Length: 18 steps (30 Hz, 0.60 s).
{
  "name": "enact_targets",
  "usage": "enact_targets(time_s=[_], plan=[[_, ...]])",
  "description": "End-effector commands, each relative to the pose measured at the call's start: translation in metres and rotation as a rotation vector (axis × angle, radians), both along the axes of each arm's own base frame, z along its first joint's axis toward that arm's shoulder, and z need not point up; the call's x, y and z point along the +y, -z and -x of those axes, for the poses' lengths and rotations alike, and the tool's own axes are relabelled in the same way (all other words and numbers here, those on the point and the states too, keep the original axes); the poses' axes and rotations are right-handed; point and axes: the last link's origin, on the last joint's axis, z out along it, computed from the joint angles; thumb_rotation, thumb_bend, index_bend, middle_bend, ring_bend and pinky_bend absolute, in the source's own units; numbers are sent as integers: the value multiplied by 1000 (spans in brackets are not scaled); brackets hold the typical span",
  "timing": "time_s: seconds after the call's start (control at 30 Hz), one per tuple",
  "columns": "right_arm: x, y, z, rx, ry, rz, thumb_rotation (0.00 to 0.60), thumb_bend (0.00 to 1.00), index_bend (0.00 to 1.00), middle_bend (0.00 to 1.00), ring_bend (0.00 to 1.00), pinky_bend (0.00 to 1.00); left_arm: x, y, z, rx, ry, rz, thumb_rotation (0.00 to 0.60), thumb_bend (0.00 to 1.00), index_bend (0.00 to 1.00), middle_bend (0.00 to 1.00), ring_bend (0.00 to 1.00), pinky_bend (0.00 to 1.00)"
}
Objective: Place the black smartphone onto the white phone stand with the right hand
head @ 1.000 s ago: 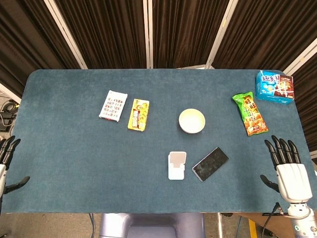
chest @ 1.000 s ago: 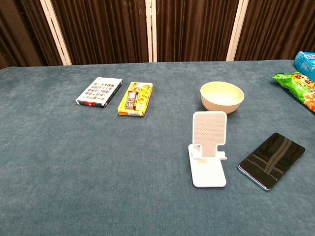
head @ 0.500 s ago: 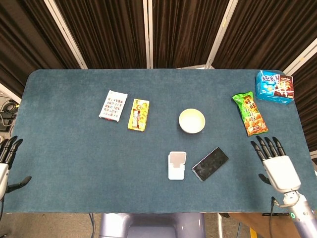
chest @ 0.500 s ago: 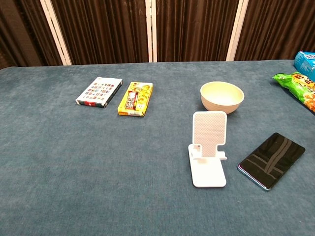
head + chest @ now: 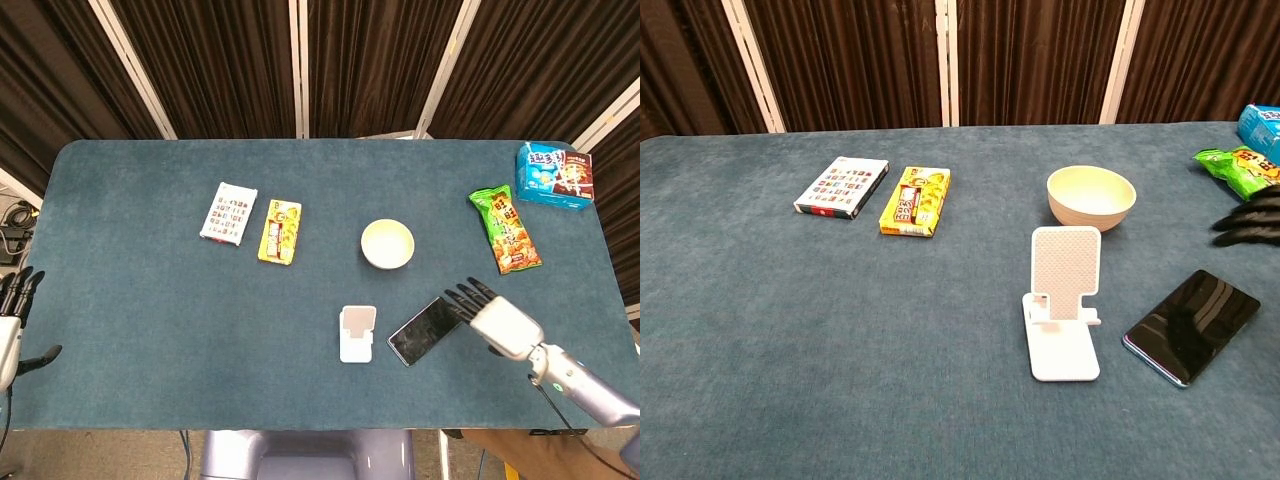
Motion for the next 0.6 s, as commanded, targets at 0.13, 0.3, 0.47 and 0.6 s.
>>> enact_targets(time_s=[0.13,0.3,0.47,0.6], plan=[[-16,26,-9,73,-64,-93,600,11,50,129,38,59,3,3,2,9,-14,4,600,0,0,0,0,0],[-19,33,-15,73,-81,-108,600,17,57,132,43,80,5,3,4,14,-24,5,600,0,0,0,0,0],[-21,40,-19,98,-103,-130,600,17,64,132,44,85,7,4,5,19,-32,5,600,0,0,0,0,0],[-22,45,-23,102,-120,-131,600,17,64,132,44,85,7,5,6,22,-35,6,600,0,0,0,0,0]])
